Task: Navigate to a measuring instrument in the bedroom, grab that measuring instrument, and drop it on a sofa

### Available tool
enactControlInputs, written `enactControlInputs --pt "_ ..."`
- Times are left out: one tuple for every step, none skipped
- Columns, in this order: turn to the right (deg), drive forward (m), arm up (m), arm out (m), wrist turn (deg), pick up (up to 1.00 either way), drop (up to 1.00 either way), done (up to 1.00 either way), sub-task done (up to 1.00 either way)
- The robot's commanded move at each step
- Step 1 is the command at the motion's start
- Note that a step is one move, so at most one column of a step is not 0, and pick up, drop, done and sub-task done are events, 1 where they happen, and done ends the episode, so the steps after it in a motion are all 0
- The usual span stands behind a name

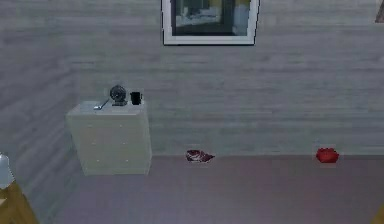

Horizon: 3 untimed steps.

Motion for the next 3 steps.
enactControlInputs --pt "0.0 1.0 0.0 0.0 0.0 0.0 0.0 0.0 0.0" --pt "-21.0 0.0 0.0 0.0 0.0 0.0 0.0 0.0 0.0" --pt "0.0 0.1 0.0 0.0 0.0 0.0 0.0 0.0 0.0"
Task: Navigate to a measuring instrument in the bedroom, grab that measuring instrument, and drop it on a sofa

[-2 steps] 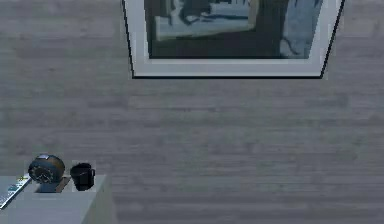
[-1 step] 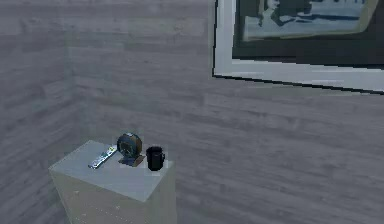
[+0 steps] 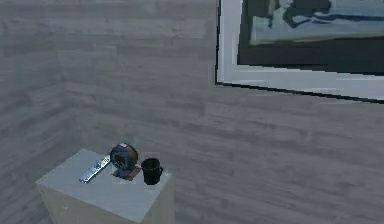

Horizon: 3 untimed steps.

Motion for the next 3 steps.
enactControlInputs --pt "-45.0 0.0 0.0 0.0 0.0 0.0 0.0 0.0 0.0" --pt "-45.0 0.0 0.0 0.0 0.0 0.0 0.0 0.0 0.0" --pt "-18.0 0.0 0.0 0.0 0.0 0.0 0.0 0.0 0.0"
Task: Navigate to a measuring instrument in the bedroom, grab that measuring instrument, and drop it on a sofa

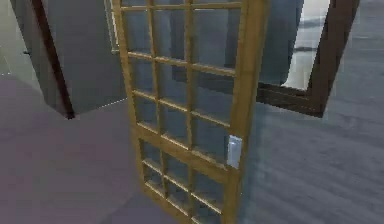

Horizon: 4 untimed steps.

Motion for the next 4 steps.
enactControlInputs --pt "45.0 0.0 0.0 0.0 0.0 0.0 0.0 0.0 0.0" --pt "15.0 0.0 0.0 0.0 0.0 0.0 0.0 0.0 0.0" --pt "0.0 0.35 0.0 0.0 0.0 0.0 0.0 0.0 0.0" --pt "-42.0 0.0 0.0 0.0 0.0 0.0 0.0 0.0 0.0"
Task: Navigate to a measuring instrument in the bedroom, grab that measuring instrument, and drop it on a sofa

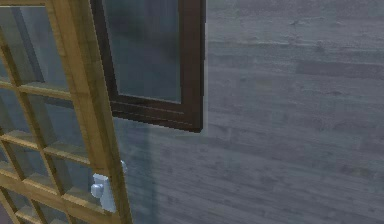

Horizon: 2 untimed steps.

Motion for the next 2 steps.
enactControlInputs --pt "0.0 0.0 0.5 0.0 0.0 0.0 0.0 0.0 0.0" --pt "0.0 0.0 0.28 0.0 0.0 0.0 0.0 0.0 0.0"
